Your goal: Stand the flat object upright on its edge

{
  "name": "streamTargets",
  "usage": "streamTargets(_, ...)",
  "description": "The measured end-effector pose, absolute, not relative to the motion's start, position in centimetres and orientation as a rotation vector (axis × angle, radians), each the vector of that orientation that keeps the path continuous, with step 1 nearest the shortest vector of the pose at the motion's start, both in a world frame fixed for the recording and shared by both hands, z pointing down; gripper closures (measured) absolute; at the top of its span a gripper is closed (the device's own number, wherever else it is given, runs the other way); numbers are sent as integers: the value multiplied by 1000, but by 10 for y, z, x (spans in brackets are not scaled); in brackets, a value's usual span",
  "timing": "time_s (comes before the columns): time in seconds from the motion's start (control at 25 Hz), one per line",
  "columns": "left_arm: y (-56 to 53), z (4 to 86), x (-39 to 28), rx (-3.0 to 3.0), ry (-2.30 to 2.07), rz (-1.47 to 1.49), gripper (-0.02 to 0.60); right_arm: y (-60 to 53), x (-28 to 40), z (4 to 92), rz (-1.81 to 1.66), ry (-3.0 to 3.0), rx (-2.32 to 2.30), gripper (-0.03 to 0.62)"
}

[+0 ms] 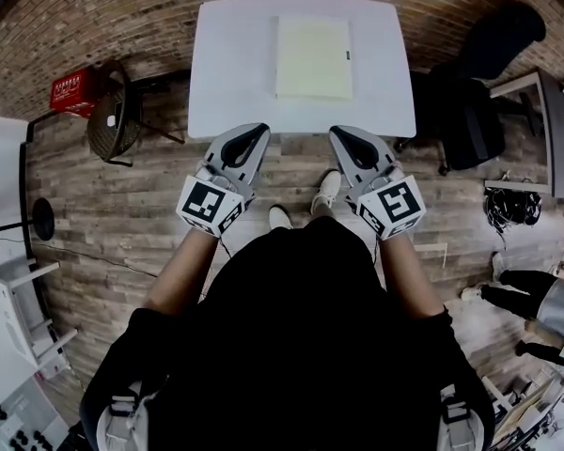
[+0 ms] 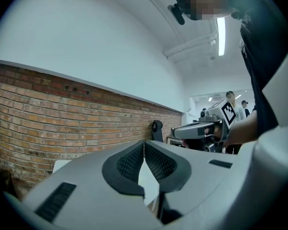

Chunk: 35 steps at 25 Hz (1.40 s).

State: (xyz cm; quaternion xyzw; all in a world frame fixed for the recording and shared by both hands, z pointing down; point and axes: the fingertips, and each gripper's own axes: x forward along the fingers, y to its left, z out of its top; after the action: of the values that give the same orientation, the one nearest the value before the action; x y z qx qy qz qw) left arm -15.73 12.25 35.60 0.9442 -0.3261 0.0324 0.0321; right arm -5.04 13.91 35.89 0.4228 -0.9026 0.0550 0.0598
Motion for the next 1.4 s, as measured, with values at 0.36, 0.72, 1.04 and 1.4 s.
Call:
streamTargets(0.36, 65, 346, -124, 2921, -1058, 123, 560, 76, -12, 356, 165, -2743, 1249, 584)
streamTargets(0.72, 11, 353, -80, 2880, -1084, 161, 560, 19, 30, 367, 233, -2737, 1219, 584)
streamTargets(1.04, -35, 358, -41, 2827, -1164, 219, 559, -26, 72, 376, 265, -2762, 1151, 583)
streamTargets(1.4, -63, 365, -21, 2790, -1206, 268, 560, -58, 96, 393, 319, -2749, 1111, 583)
